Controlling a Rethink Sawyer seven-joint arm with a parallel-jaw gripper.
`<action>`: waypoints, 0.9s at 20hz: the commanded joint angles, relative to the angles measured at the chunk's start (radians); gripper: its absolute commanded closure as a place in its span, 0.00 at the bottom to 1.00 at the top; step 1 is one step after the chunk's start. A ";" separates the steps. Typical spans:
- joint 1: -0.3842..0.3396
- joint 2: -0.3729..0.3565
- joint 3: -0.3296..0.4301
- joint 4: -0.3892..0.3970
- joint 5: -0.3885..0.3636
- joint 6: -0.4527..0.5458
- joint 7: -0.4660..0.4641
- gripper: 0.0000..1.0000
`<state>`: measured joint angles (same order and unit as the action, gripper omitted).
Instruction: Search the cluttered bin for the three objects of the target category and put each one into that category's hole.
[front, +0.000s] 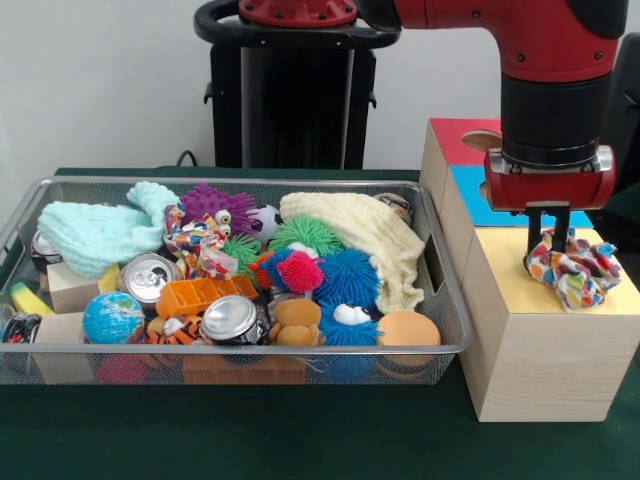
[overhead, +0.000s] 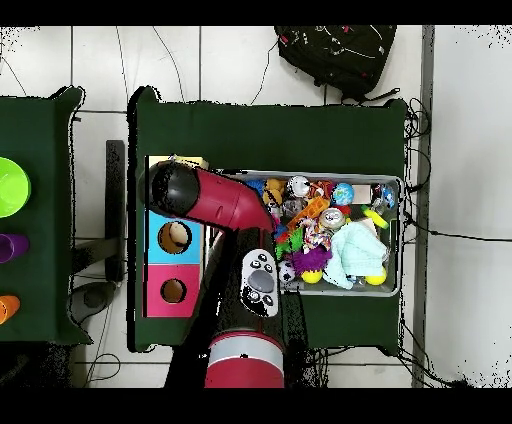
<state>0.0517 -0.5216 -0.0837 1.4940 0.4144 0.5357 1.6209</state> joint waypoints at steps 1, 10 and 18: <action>-0.002 0.040 0.000 -0.017 -0.024 0.073 0.204 1.00; 0.005 0.019 -0.009 -0.005 -0.024 0.076 0.197 0.00; -0.008 0.042 0.005 -0.025 -0.020 0.077 0.180 0.00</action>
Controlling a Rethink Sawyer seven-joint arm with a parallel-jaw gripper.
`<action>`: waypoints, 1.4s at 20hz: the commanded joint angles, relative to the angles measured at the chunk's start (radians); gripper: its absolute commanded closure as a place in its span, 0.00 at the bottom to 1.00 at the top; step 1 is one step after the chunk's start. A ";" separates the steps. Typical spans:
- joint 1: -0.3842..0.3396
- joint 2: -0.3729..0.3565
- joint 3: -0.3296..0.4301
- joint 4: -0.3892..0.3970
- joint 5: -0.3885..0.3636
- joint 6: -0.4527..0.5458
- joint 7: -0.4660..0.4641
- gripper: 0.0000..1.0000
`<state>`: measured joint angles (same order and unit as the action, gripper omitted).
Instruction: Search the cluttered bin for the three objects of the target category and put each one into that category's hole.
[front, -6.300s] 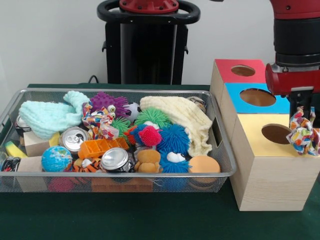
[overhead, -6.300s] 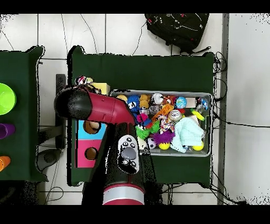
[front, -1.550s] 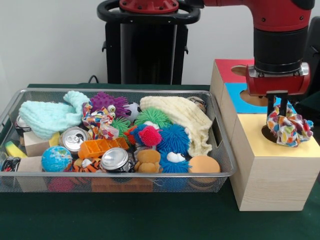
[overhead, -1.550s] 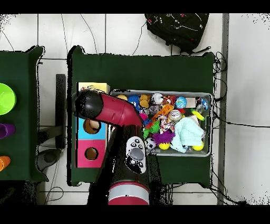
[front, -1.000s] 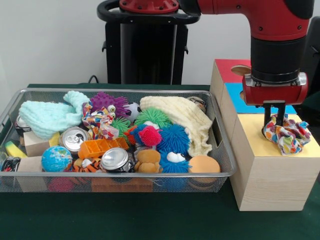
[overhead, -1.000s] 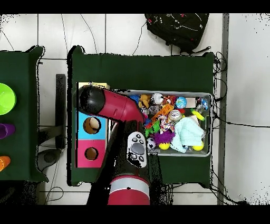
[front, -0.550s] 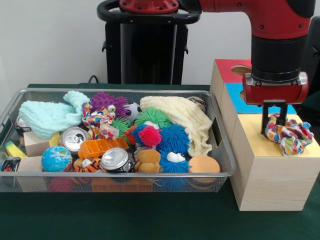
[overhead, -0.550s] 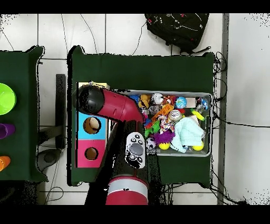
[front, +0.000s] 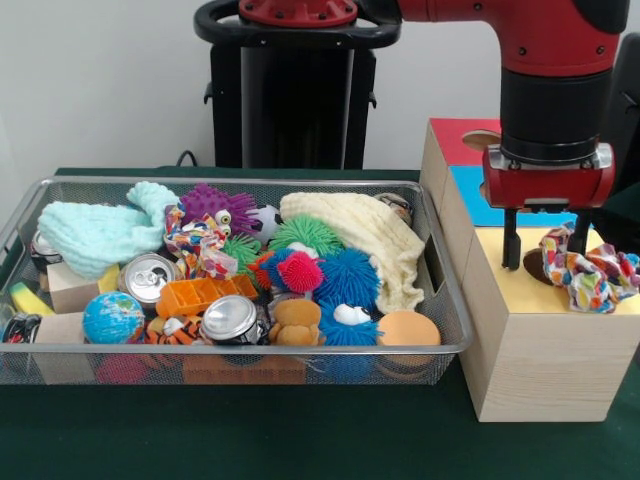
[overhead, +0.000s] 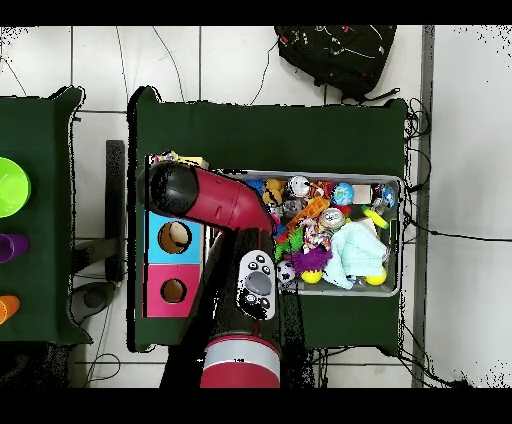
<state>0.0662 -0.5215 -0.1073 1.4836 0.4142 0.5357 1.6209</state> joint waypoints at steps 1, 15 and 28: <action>-0.021 0.040 0.029 -0.010 -0.020 0.074 0.181 0.00; -0.017 0.000 0.015 -0.019 -0.031 0.132 0.176 0.00; 0.011 -0.031 -0.034 -0.084 -0.049 0.254 0.202 0.00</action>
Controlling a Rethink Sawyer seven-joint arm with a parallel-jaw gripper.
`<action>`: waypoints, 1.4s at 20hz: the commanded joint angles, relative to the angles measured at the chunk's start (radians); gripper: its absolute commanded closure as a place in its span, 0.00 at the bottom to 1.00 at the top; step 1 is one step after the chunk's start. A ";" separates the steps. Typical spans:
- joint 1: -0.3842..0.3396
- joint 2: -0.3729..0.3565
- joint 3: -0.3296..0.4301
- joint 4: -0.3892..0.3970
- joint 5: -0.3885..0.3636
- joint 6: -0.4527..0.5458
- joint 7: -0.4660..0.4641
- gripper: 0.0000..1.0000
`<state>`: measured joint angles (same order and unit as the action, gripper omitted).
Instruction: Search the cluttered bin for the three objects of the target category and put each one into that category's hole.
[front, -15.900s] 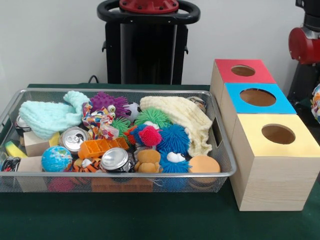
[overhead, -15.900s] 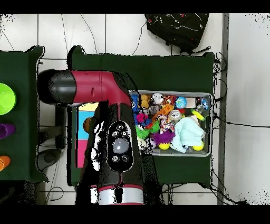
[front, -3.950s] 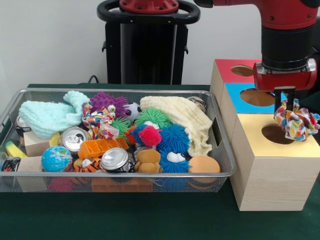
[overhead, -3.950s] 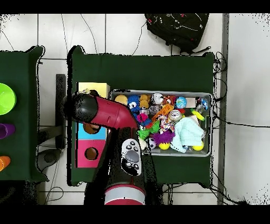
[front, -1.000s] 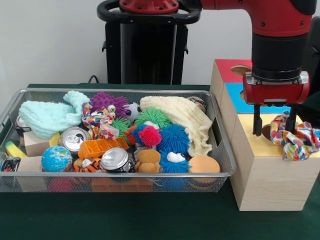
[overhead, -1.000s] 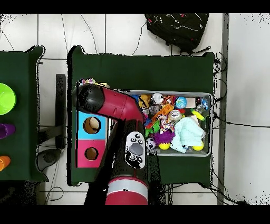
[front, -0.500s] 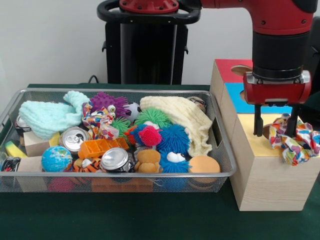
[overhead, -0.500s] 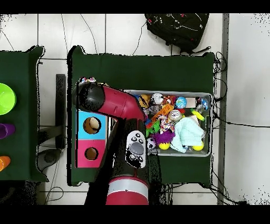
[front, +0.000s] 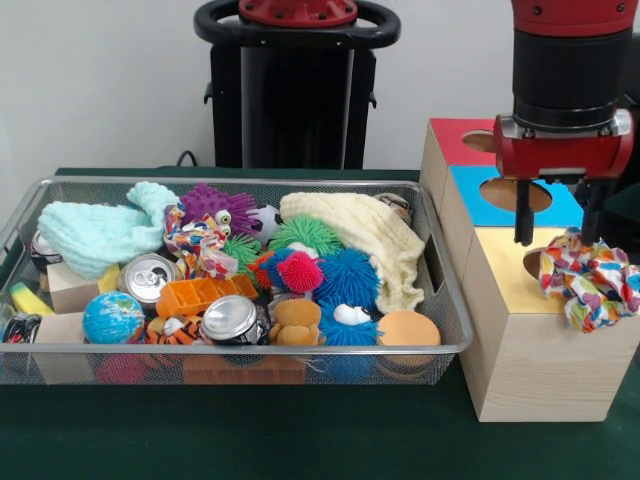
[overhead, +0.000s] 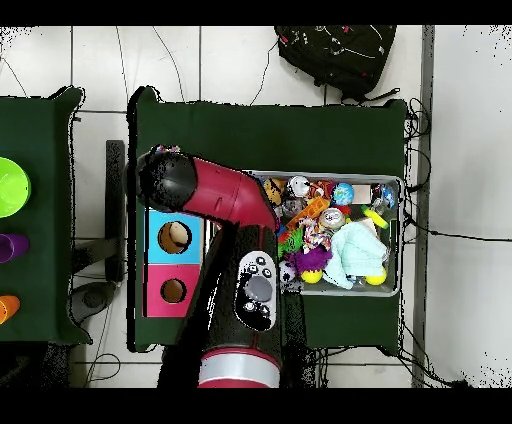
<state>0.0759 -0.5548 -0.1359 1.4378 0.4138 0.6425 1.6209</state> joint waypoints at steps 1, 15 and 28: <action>0.004 0.002 -0.010 -0.043 -0.050 0.154 0.205 0.00; 0.027 -0.015 -0.075 -0.141 -0.074 0.280 0.205 0.00; -0.013 0.017 -0.079 -0.375 -0.134 0.476 0.153 1.00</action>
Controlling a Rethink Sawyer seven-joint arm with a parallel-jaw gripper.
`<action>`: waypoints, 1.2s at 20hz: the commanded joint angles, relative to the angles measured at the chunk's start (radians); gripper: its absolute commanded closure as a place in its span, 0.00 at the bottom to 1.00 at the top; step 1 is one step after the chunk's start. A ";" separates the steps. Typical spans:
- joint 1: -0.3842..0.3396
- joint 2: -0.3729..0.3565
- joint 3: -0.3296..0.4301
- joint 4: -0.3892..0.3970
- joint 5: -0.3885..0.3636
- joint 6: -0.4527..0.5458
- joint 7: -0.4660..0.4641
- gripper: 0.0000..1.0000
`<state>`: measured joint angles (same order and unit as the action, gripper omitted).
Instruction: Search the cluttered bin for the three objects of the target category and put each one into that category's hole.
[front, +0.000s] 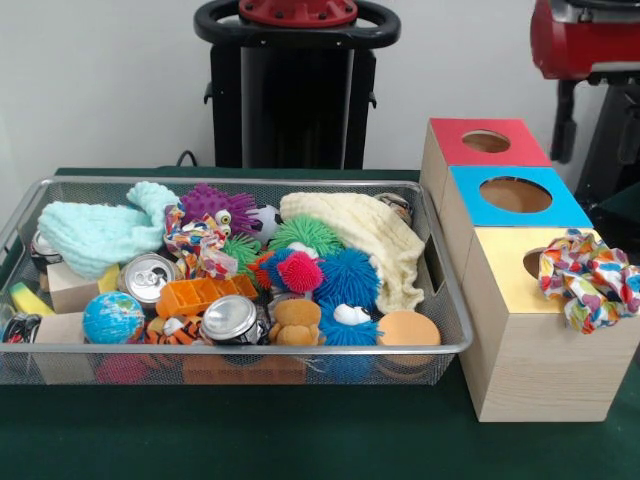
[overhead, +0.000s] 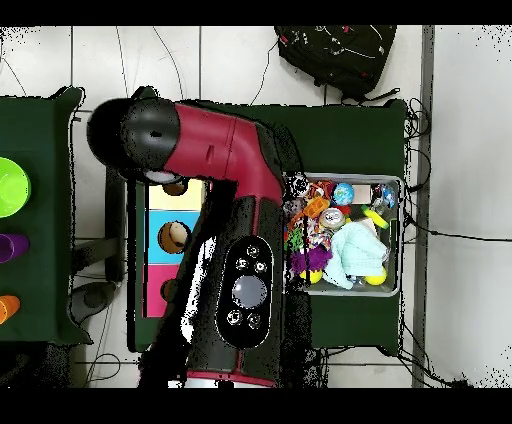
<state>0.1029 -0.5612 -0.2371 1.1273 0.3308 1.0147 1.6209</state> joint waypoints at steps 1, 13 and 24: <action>-0.040 0.022 0.023 -0.063 -0.052 0.100 0.149 1.00; -0.057 0.089 0.023 -0.247 -0.079 0.209 0.143 1.00; -0.064 0.138 0.061 -0.234 -0.063 0.104 0.133 1.00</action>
<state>0.0744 -0.5041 -0.2373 0.8589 0.3078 1.0798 1.6209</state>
